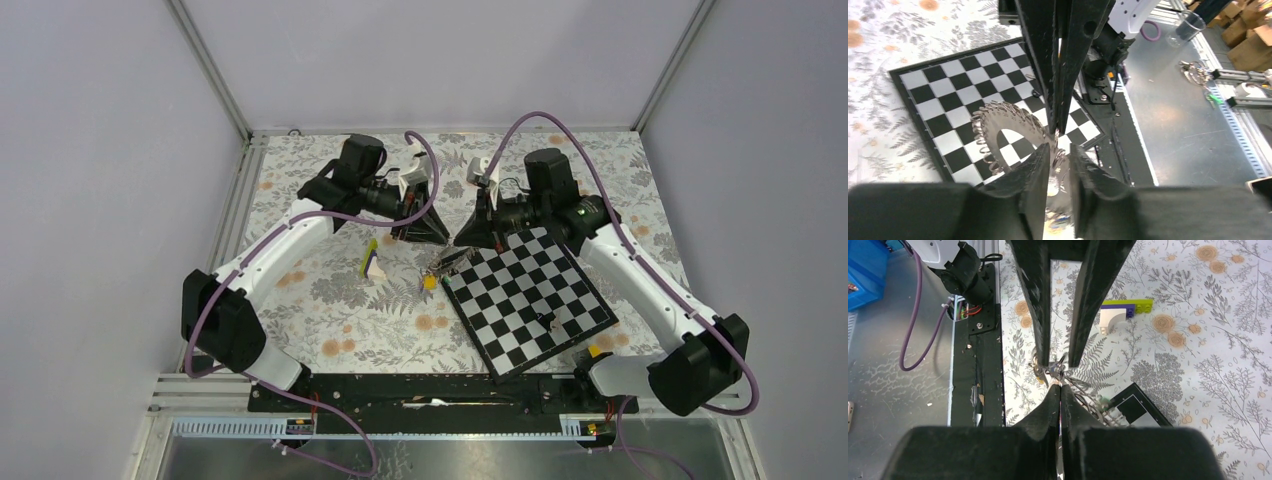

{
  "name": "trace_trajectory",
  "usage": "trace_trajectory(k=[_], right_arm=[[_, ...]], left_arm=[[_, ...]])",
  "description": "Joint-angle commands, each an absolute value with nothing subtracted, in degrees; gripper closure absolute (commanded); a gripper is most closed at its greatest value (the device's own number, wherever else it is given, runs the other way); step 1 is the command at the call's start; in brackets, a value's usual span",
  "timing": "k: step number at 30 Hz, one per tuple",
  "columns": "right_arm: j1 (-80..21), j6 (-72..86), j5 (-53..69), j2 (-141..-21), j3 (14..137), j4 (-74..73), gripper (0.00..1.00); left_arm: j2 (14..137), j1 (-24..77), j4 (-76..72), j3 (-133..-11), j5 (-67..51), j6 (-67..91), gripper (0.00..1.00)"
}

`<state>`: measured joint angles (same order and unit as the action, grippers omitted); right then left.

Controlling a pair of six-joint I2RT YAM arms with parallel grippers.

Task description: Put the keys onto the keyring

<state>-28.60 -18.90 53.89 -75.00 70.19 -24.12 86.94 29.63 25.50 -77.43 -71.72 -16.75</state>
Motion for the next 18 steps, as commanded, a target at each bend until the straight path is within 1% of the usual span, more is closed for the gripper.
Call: trace_trajectory(k=[1, 2, 4, 5, 7, 9, 13, 18], right_arm=[[-26.7, -20.4, 55.1, -71.2, 69.9, -23.5, 1.0], [-26.4, -20.4, 55.5, -70.8, 69.6, -23.5, 1.0], [-25.8, -20.3, 56.2, -70.4, 69.2, -23.2, 1.0], [-25.5, -20.1, 56.5, -70.2, 68.8, -22.9, 1.0], [-25.1, -19.8, 57.2, -70.0, 68.3, -22.3, 1.0], [-24.8, -19.5, 57.8, -69.9, 67.9, -21.9, 1.0], [-24.2, -19.0, 59.2, -69.9, 67.3, -21.1, 1.0], [-23.4, -17.2, 61.2, -70.1, 66.7, -19.4, 1.0]], left_arm=[[83.4, 26.3, 25.0, -78.8, -72.9, -21.2, 0.67], [83.2, 25.5, 25.7, -78.7, -73.0, -22.5, 0.59], [82.7, 25.1, 27.7, -78.5, -72.9, -25.5, 0.48], [82.6, 25.1, 29.0, -78.5, -73.0, -27.2, 0.43], [82.5, 25.1, 29.6, -78.3, -73.9, -28.3, 0.38], [82.6, 25.3, 29.7, -78.3, -74.3, -28.7, 0.37], [82.9, 26.7, 29.7, -78.5, -74.3, -29.4, 0.37], [84.2, 30.1, 29.7, -78.8, -72.5, -30.6, 0.4]])
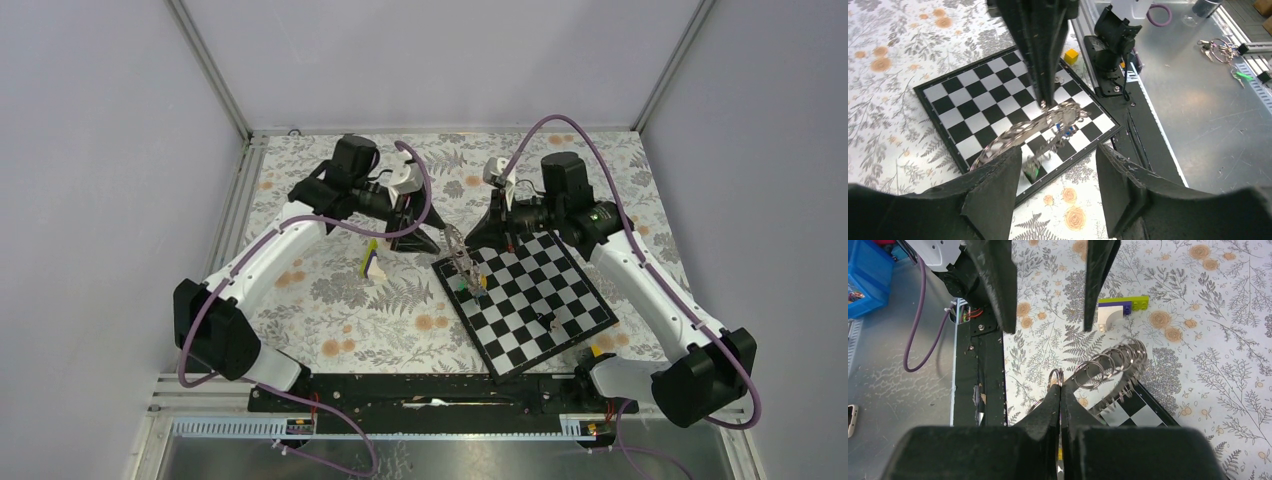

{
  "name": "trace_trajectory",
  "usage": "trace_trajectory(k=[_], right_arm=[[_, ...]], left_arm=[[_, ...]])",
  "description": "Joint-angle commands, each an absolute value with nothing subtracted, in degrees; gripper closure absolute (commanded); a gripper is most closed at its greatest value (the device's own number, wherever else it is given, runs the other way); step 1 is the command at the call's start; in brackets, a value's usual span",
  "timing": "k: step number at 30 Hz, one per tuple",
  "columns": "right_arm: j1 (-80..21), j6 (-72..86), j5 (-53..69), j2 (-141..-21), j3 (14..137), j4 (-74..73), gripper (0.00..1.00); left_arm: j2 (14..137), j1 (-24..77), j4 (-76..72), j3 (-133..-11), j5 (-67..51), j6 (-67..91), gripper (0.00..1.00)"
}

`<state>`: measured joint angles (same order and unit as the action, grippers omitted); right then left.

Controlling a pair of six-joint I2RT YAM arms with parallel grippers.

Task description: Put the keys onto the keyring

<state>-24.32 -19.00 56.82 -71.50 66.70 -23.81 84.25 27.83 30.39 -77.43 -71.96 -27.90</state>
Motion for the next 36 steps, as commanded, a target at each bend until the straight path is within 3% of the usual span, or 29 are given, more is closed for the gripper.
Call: trace_trajectory(k=[1, 10, 18, 36], right_arm=[[-23.2, -16.8, 61.5, -70.3, 66.7, -19.1, 1.0], [-22.2, -15.0, 62.0, -70.0, 66.2, -17.4, 1.0], [-21.8, -14.5, 61.7, -70.0, 65.8, -16.9, 1.0], [-21.1, -14.9, 59.9, -68.9, 64.1, -16.4, 1.0]], left_arm=[[84.5, 30.6, 29.7, -78.9, -72.1, -30.9, 0.41], [85.4, 33.8, 29.3, -78.0, -66.1, -29.2, 0.51], [85.1, 34.1, 17.1, -73.4, -61.2, -15.3, 0.57], [85.2, 34.1, 12.7, -72.7, -65.6, -10.0, 1.0]])
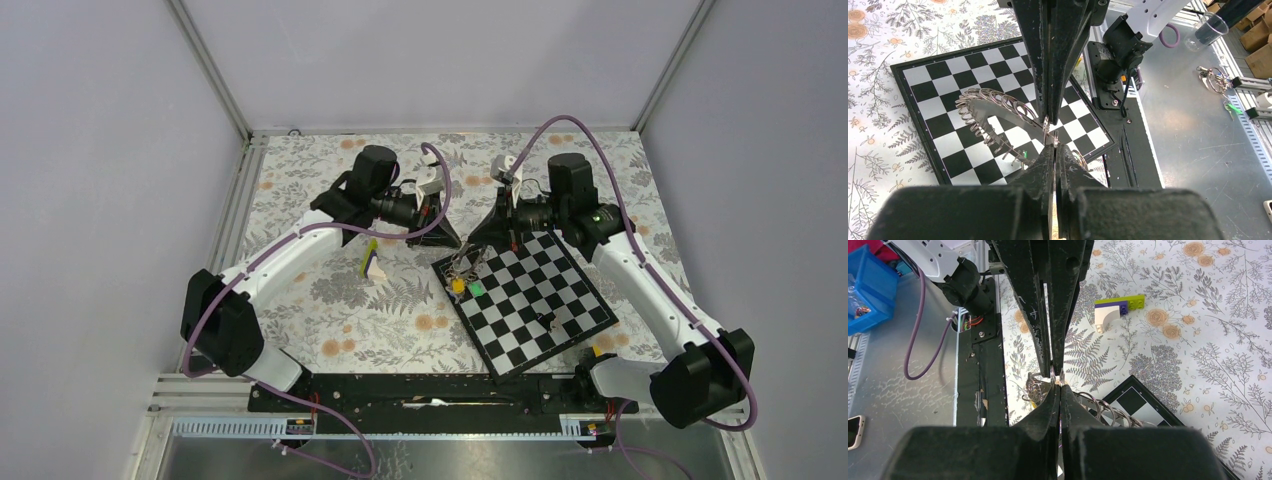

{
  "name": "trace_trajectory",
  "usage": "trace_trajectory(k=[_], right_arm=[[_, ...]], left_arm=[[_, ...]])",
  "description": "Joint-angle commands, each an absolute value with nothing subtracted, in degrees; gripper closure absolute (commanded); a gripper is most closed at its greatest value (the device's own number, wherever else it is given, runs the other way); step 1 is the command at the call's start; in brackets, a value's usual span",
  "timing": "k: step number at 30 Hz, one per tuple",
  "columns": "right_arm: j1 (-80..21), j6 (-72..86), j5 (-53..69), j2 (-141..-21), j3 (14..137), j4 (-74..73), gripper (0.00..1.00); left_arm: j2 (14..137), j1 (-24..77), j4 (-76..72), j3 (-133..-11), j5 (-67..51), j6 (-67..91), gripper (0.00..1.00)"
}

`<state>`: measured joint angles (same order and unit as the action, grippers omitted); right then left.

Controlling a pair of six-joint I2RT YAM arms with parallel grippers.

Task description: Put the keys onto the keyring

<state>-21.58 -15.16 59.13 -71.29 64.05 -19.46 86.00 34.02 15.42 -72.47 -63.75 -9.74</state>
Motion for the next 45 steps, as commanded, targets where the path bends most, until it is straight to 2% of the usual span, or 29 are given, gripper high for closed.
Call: trace_trajectory(k=[1, 9, 20, 23, 27, 30, 37, 45], right_arm=[[-21.1, -15.0, 59.8, -68.9, 64.0, -16.5, 1.0], [-20.2, -15.0, 59.4, -68.4, 63.6, -16.5, 1.0], [-19.9, -13.8, 58.0, -68.5, 61.6, -14.6, 1.0], [-19.9, -13.7, 57.1, -68.3, 61.4, -14.5, 0.92], [-19.8, -14.0, 56.3, -68.0, 62.0, -15.3, 0.67], [-19.9, -15.1, 56.5, -67.9, 63.6, -17.0, 0.57], [-21.0, -16.5, 58.1, -68.2, 65.2, -19.4, 0.48], [-25.7, -18.9, 57.8, -70.0, 64.9, -20.7, 0.46]], left_arm=[[85.1, 34.1, 13.0, -72.8, -65.4, -10.5, 1.0], [84.4, 34.1, 19.1, -74.7, -63.8, -17.2, 1.0], [83.8, 34.1, 36.5, -79.3, -66.3, -40.9, 1.0], [83.8, 34.1, 40.9, -80.4, -65.5, -47.9, 1.0], [83.8, 34.1, 44.0, -81.1, -63.9, -54.5, 1.0], [83.9, 34.1, 44.0, -81.1, -64.0, -55.2, 1.0], [84.7, 34.1, 44.0, -80.5, -66.8, -55.3, 1.0], [84.9, 34.1, 33.4, -78.2, -68.0, -41.0, 1.0]])
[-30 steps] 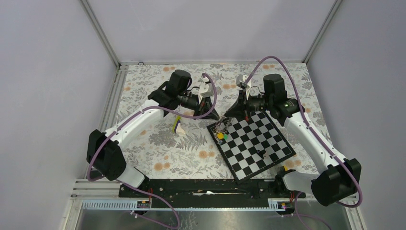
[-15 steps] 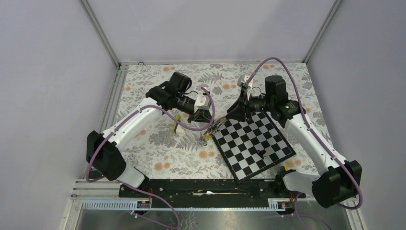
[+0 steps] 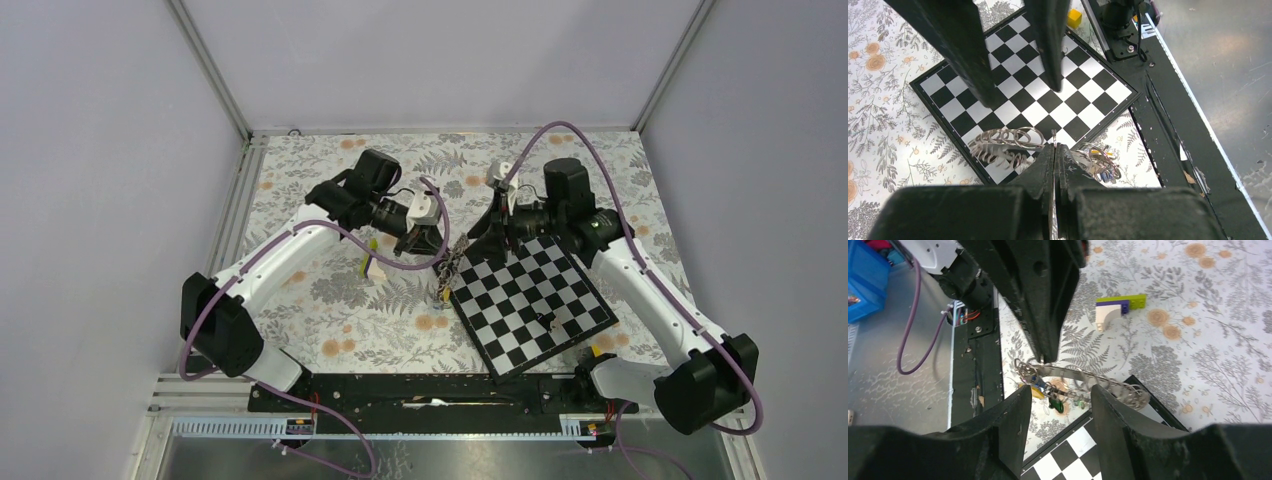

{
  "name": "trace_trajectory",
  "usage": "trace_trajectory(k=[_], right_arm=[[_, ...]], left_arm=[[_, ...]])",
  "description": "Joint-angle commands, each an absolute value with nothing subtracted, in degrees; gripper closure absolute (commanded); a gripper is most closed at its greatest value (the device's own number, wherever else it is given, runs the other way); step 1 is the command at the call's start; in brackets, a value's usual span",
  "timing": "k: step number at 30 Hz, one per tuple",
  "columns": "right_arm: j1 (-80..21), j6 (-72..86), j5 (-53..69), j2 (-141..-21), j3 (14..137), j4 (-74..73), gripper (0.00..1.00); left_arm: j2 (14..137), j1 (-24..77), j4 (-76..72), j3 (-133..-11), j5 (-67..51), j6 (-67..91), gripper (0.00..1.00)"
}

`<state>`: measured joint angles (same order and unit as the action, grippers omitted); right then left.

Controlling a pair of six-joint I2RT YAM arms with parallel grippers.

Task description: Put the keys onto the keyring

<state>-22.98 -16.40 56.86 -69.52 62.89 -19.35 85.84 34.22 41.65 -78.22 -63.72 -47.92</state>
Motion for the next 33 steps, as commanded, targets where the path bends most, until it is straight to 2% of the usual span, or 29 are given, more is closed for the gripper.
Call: trace_trajectory(k=[1, 5, 16, 20, 23, 25, 33], right_arm=[[-26.3, -19.4, 57.3, -70.3, 65.0, -21.0, 0.46], [-27.9, -20.9, 56.0, -71.1, 65.6, -21.8, 0.49], [-29.1, -20.7, 53.9, -72.6, 65.9, -20.5, 0.6], [-29.4, -20.3, 54.0, -73.3, 66.3, -20.1, 0.76], [-29.4, -20.0, 54.6, -73.4, 66.2, -19.8, 0.97], [-29.4, -20.0, 54.4, -73.3, 66.2, -19.8, 1.0], [-26.8, -18.3, 58.7, -71.4, 66.4, -19.3, 1.0]], left_arm=[[85.0, 34.1, 31.9, -78.0, -68.2, -39.0, 1.0], [85.5, 34.1, 26.8, -76.9, -68.9, -32.6, 1.0], [85.9, 34.1, 25.1, -75.7, -70.8, -30.1, 1.0], [85.8, 34.1, 25.1, -75.4, -70.9, -30.1, 1.0], [85.6, 34.1, 24.0, -74.9, -70.8, -29.0, 1.0], [85.4, 34.0, 23.7, -74.9, -70.7, -28.7, 1.0], [84.5, 27.6, 28.8, -76.5, -73.5, -34.8, 0.53]])
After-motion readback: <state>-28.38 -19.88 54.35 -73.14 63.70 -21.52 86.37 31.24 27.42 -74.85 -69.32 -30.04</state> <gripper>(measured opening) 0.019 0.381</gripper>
